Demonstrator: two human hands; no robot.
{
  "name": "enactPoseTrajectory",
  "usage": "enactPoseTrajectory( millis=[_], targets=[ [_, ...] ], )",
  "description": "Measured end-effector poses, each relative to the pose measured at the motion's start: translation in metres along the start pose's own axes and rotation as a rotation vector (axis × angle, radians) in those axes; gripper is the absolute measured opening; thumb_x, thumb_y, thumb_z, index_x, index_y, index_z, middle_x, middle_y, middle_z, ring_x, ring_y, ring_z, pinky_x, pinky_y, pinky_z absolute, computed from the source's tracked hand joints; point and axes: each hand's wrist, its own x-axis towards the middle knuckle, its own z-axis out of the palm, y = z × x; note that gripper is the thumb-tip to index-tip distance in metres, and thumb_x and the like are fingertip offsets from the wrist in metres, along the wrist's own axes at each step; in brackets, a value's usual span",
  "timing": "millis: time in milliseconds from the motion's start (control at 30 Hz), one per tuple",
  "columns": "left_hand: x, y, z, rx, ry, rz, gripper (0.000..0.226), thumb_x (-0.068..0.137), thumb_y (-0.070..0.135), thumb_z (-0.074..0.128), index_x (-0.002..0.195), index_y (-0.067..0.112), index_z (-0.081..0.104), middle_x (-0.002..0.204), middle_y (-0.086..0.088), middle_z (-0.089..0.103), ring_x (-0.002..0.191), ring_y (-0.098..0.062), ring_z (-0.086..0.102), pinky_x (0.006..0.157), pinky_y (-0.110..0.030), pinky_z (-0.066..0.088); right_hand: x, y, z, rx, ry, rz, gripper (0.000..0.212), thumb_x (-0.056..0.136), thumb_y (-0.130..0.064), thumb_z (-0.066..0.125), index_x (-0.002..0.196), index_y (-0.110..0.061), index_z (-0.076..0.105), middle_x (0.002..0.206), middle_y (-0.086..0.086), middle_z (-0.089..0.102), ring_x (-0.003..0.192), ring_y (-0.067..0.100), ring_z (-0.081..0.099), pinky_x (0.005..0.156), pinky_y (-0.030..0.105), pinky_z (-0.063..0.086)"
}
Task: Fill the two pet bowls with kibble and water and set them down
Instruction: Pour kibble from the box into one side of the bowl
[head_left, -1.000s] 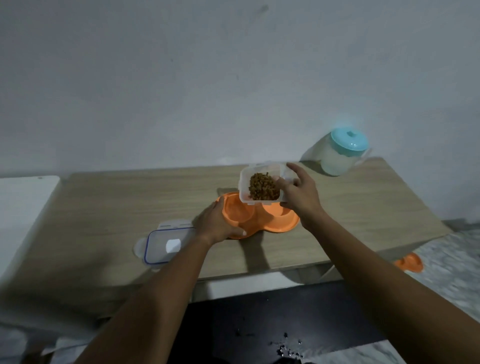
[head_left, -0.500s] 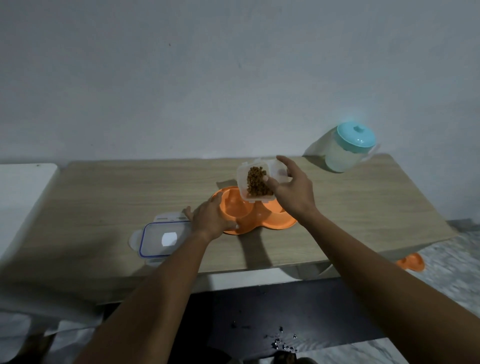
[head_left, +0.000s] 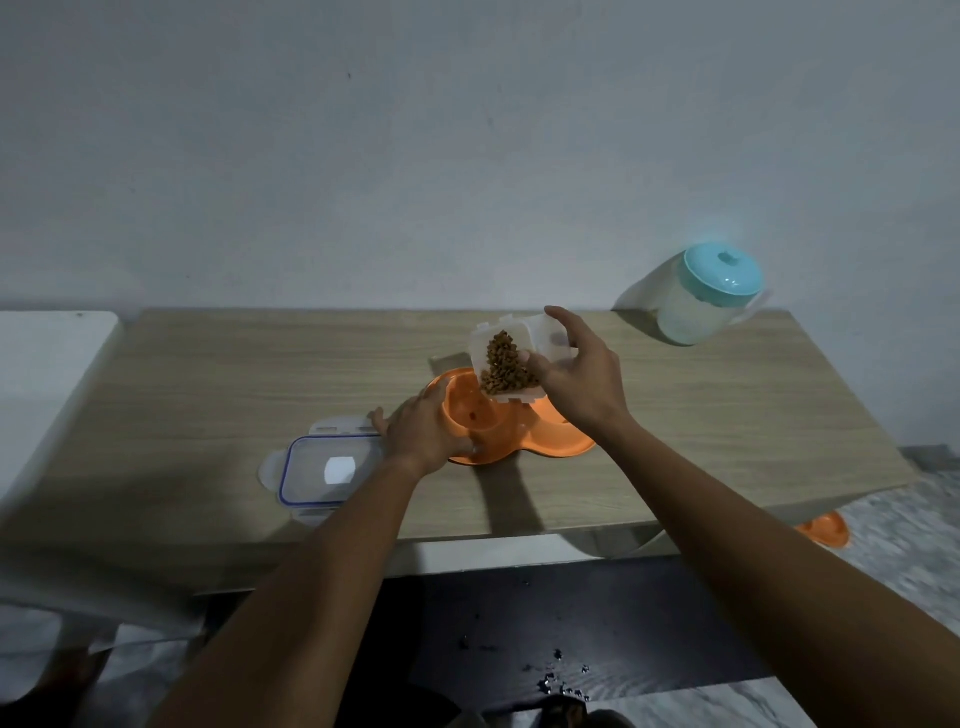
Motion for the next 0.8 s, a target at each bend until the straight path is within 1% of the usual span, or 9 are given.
enactPoseTrajectory(
  millis=[233, 333, 467, 533, 567, 633, 667, 700, 800],
  targets=[
    [0.0023, -0.0010, -0.0001, -0.005, -0.006, -0.005, 0.102, 0.052, 0.067, 0.079, 0.140, 0.048, 0.032, 0.132, 0.010, 0.060, 0.129, -0.023, 0.050, 0.109, -0.064, 0.009, 0.0017, 0.0012, 0.0011, -0.018, -0.006, 0.006, 0.068, 0.084, -0.044, 0.078, 0.146, -0.036, 0.050, 0.136, 0.007, 0.061, 0.108, 0.026, 0.065, 0.096, 0.045, 0.055],
    [0.0028, -0.0015, 0.0012, 0.002, -0.008, -0.008, 0.104, 0.053, 0.068, 0.079, 0.142, 0.047, 0.030, 0.134, 0.009, 0.058, 0.130, -0.023, 0.049, 0.110, -0.064, 0.009, 0.0018, 0.0020, 0.0012, -0.043, -0.010, -0.016, 0.069, 0.084, -0.046, 0.078, 0.146, -0.037, 0.049, 0.136, 0.006, 0.062, 0.111, 0.026, 0.064, 0.097, 0.046, 0.054],
    [0.0027, -0.0023, 0.0019, 0.002, 0.000, -0.013, 0.104, 0.054, 0.067, 0.079, 0.143, 0.047, 0.030, 0.131, 0.009, 0.060, 0.129, -0.023, 0.050, 0.110, -0.063, 0.009, 0.0024, 0.0020, 0.0006, -0.057, -0.015, -0.024, 0.069, 0.085, -0.044, 0.077, 0.147, -0.036, 0.048, 0.133, 0.003, 0.062, 0.103, 0.018, 0.063, 0.094, 0.042, 0.053],
    [0.0023, -0.0019, 0.0017, -0.003, -0.001, -0.010, 0.103, 0.054, 0.067, 0.079, 0.142, 0.048, 0.031, 0.131, 0.009, 0.059, 0.129, -0.022, 0.050, 0.110, -0.063, 0.009, 0.0028, 0.0018, 0.0004, -0.046, -0.020, -0.018, 0.068, 0.086, -0.044, 0.077, 0.147, -0.035, 0.048, 0.129, 0.001, 0.059, 0.094, 0.009, 0.061, 0.091, 0.036, 0.050],
    [0.0023, -0.0016, 0.0017, -0.007, -0.003, -0.009, 0.102, 0.053, 0.066, 0.079, 0.141, 0.048, 0.031, 0.131, 0.009, 0.059, 0.129, -0.022, 0.050, 0.110, -0.064, 0.009, 0.0033, 0.0022, 0.0006, -0.036, -0.018, -0.012, 0.068, 0.086, -0.043, 0.077, 0.147, -0.034, 0.049, 0.131, 0.002, 0.059, 0.093, 0.009, 0.061, 0.091, 0.036, 0.050],
    [0.0027, -0.0017, 0.0017, -0.010, -0.002, -0.010, 0.101, 0.053, 0.067, 0.079, 0.140, 0.049, 0.032, 0.130, 0.010, 0.060, 0.129, -0.022, 0.050, 0.110, -0.063, 0.010, 0.0040, 0.0022, 0.0010, -0.038, -0.011, -0.008, 0.068, 0.086, -0.042, 0.077, 0.147, -0.033, 0.049, 0.137, 0.007, 0.060, 0.107, 0.018, 0.061, 0.097, 0.040, 0.050],
    [0.0027, -0.0018, 0.0014, -0.009, -0.003, -0.010, 0.101, 0.052, 0.067, 0.079, 0.140, 0.049, 0.032, 0.130, 0.010, 0.060, 0.128, -0.022, 0.050, 0.110, -0.063, 0.010, 0.0045, 0.0023, 0.0012, -0.040, -0.012, -0.011, 0.067, 0.086, -0.042, 0.077, 0.147, -0.033, 0.049, 0.138, 0.008, 0.060, 0.112, 0.019, 0.059, 0.099, 0.040, 0.050],
    [0.0028, -0.0019, 0.0016, -0.008, -0.005, -0.009, 0.102, 0.053, 0.067, 0.079, 0.141, 0.048, 0.032, 0.130, 0.010, 0.060, 0.128, -0.022, 0.050, 0.110, -0.063, 0.010, 0.0047, 0.0023, 0.0010, -0.039, -0.016, -0.016, 0.067, 0.087, -0.041, 0.077, 0.147, -0.033, 0.049, 0.137, 0.008, 0.061, 0.112, 0.019, 0.058, 0.099, 0.040, 0.050],
    [0.0026, -0.0017, 0.0016, -0.009, -0.012, -0.010, 0.100, 0.054, 0.065, 0.080, 0.141, 0.048, 0.032, 0.130, 0.009, 0.060, 0.129, -0.022, 0.049, 0.110, -0.064, 0.010, 0.0048, 0.0030, 0.0010, -0.025, -0.012, -0.012, 0.068, 0.086, -0.042, 0.078, 0.147, -0.033, 0.049, 0.132, 0.002, 0.059, 0.096, 0.014, 0.061, 0.095, 0.039, 0.052]
  ],
)
